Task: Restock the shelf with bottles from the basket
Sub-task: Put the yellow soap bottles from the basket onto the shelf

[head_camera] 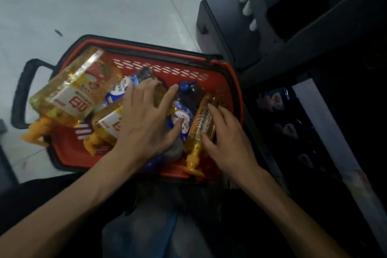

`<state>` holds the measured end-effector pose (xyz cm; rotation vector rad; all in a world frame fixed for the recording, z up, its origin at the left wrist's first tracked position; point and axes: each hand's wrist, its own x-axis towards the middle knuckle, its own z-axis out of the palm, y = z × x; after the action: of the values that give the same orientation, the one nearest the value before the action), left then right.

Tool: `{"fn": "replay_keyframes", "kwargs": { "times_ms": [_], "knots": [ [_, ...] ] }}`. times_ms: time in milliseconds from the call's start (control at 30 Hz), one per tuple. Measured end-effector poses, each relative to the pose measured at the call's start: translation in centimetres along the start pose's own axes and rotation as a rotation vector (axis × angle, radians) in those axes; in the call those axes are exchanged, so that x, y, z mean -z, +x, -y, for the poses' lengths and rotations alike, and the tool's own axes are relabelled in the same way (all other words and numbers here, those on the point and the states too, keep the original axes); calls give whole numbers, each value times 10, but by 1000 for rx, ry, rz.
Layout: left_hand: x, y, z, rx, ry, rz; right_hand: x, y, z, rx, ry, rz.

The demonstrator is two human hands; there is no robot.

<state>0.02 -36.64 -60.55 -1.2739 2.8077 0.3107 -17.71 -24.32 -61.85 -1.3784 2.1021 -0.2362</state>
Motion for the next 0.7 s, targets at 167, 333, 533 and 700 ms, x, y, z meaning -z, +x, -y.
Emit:
{"fn": "replay_keyframes", "kwargs": {
  "times_ms": [167,333,533,700],
  "knots": [
    [-13,21,-17,-311,68,-8,-2,6,-17,153,-107,-17],
    [-12,9,-19,-370,160,-43,8,-17,-21,265,-282,-83],
    [-3,-14,-39,-410,117,-146,7,-61,-10,158,-368,-114],
    [4,-32,-50,-396,38,-178,1,-103,-10,82,-350,-205]
  ]
}}
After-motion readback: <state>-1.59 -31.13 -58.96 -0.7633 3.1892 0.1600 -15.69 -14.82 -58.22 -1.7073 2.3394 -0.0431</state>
